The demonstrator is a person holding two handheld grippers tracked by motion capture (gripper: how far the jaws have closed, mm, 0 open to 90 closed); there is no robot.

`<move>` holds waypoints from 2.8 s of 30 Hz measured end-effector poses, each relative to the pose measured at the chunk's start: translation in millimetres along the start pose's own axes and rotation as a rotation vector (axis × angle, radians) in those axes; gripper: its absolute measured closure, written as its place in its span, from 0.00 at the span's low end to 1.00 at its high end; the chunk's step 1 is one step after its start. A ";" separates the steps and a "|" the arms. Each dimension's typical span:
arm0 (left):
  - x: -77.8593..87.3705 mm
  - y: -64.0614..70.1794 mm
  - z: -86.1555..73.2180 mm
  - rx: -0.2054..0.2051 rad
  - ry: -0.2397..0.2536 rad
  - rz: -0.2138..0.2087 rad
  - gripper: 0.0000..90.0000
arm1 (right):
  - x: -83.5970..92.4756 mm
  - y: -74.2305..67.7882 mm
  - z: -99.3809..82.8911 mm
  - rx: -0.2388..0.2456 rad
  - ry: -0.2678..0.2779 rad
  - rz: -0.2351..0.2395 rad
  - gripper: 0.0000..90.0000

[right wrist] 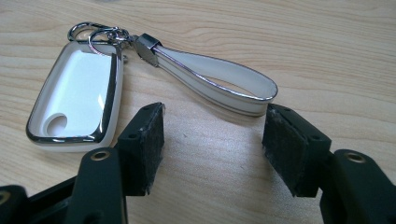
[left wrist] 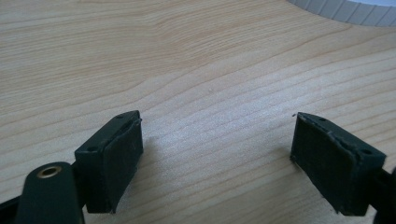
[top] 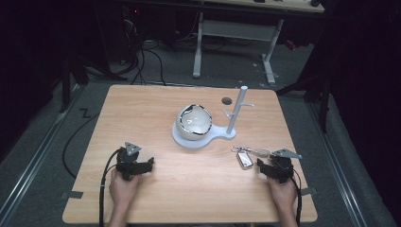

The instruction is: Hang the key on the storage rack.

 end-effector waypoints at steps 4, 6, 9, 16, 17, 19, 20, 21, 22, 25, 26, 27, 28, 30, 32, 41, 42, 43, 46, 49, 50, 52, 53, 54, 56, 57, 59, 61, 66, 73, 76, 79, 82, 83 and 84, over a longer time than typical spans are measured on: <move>0.0 0.0 0.0 0.000 0.000 0.000 0.19 | 0.0 -0.1 0.0 -0.001 0.000 -0.001 0.43; 0.0 0.0 0.0 0.000 0.000 0.000 0.19 | 0.0 -0.2 -0.1 -0.002 0.000 -0.001 0.43; 0.0 0.0 0.0 0.000 0.000 0.000 0.19 | 0.0 -0.2 -0.1 -0.002 0.000 -0.001 0.43; 0.0 0.0 0.0 0.000 0.000 0.000 0.19 | 0.0 -0.3 0.0 -0.001 -0.001 0.000 0.42; 0.0 0.0 0.0 0.000 0.000 0.000 0.19 | 0.0 -0.5 0.0 0.001 -0.001 0.001 0.42; 0.0 0.0 0.0 0.000 0.000 0.000 0.19 | 0.0 -0.5 0.0 0.000 -0.001 0.001 0.42; 0.0 0.0 0.0 0.000 0.000 0.000 0.19 | 0.0 -0.5 0.0 0.002 -0.001 0.001 0.43; 0.0 0.0 0.0 0.000 0.000 0.000 0.19 | 0.0 -0.5 0.0 0.002 -0.001 0.001 0.43; 0.0 0.0 0.1 0.000 0.000 0.000 0.19 | 0.1 -0.8 -0.1 0.003 0.000 0.002 0.43; 0.0 0.0 0.1 0.000 0.000 0.000 0.19 | 0.4 -1.1 -0.3 0.000 0.000 0.006 0.45; 0.1 0.0 0.0 -0.001 -0.001 0.000 0.19 | 1.1 -1.3 -1.0 -0.001 0.003 0.002 0.49; 0.1 0.0 0.0 -0.001 -0.001 0.000 0.19 | 1.1 -1.3 -1.0 -0.001 0.003 0.002 0.49; 0.1 -0.1 0.0 -0.001 -0.001 0.000 0.19 | 1.6 -1.8 -1.4 -0.002 0.003 -0.001 0.50; 0.0 0.0 0.0 -0.001 -0.001 0.000 0.19 | 1.8 -2.4 -1.7 -0.007 0.005 -0.005 0.50; 0.1 0.0 0.0 -0.001 -0.001 0.000 0.19 | 1.8 -2.6 -1.7 -0.009 0.005 -0.006 0.50; 0.1 -0.2 0.0 -0.001 -0.001 -0.001 0.19 | 3.7 -4.3 -3.3 -0.017 0.013 -0.011 0.61; 0.1 -0.2 0.0 -0.001 -0.001 -0.001 0.19 | 3.9 -3.9 -3.5 -0.018 0.015 -0.006 0.61; 0.1 -0.2 0.1 -0.001 -0.001 -0.001 0.19 | 4.1 -3.6 -3.7 -0.021 0.015 -0.001 0.61; 0.0 -0.2 0.1 0.000 -0.001 -0.001 0.19 | 5.0 -2.8 -4.7 -0.027 0.018 0.010 0.61; 0.0 -0.1 0.1 0.000 -0.001 -0.001 0.19 | 7.0 -4.2 -6.5 -0.033 0.027 0.025 0.60; 0.0 -0.1 0.1 0.000 -0.001 -0.001 0.19 | 7.0 -4.2 -6.5 -0.033 0.027 0.025 0.60; 0.0 -0.1 0.1 0.000 -0.001 -0.001 0.19 | 8.6 -6.0 -7.8 -0.037 0.031 0.042 0.60; 0.1 -0.1 0.1 -0.001 -0.001 -0.001 0.19 | 9.3 -6.7 -8.4 -0.040 0.036 0.058 0.59; 0.1 -0.1 0.1 -0.001 -0.001 -0.001 0.19 | 10.3 -7.7 -8.9 -0.043 0.040 0.070 0.59; 0.1 -0.2 0.1 -0.001 -0.001 -0.001 0.19 | 12.4 -9.9 -9.2 -0.032 0.040 0.077 0.59; 0.0 -0.2 0.1 -0.001 -0.001 -0.001 0.19 | 14.9 -11.3 -8.9 -0.030 0.046 0.086 0.58; 0.0 -0.2 0.1 0.000 -0.001 -0.001 0.19 | 16.2 -11.9 -8.7 -0.029 0.049 0.088 0.58; 0.1 -0.2 0.1 -0.001 -0.001 -0.001 0.19 | 17.8 -13.5 -7.9 -0.023 0.052 0.091 0.57; 0.0 0.2 0.1 -0.003 -0.002 0.004 0.19 | 16.3 -21.3 -4.2 -0.007 0.054 0.111 0.55; 0.0 0.1 0.1 -0.003 -0.002 0.004 0.19 | 15.5 -34.6 8.1 0.025 0.079 0.138 0.51; 0.0 0.1 0.1 -0.002 -0.002 0.004 0.19 | 12.0 -40.2 12.9 0.038 0.070 0.145 0.50; 0.0 0.0 0.1 -0.002 -0.002 0.002 0.19 | 7.9 -45.6 19.5 0.051 0.061 0.154 0.47; 0.0 0.0 0.1 -0.002 -0.002 0.001 0.19 | 6.7 -47.3 22.2 0.048 0.059 0.163 0.46; 0.0 0.0 0.1 -0.001 -0.001 0.001 0.19 | 5.8 -48.6 23.6 0.049 0.057 0.165 0.45; 0.0 0.0 0.1 -0.001 -0.001 0.001 0.19 | 3.3 -51.6 26.3 0.055 0.052 0.169 0.45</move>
Point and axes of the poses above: each handheld gripper's, and its own axes: x roughly backward along the jaws, z roughly out of its top, y roughly to its right, the point moved 3 cm from there along -x, roughly forward along the jaws, and after that the axes turned 9 degrees about -y, right-handed, at the moved point
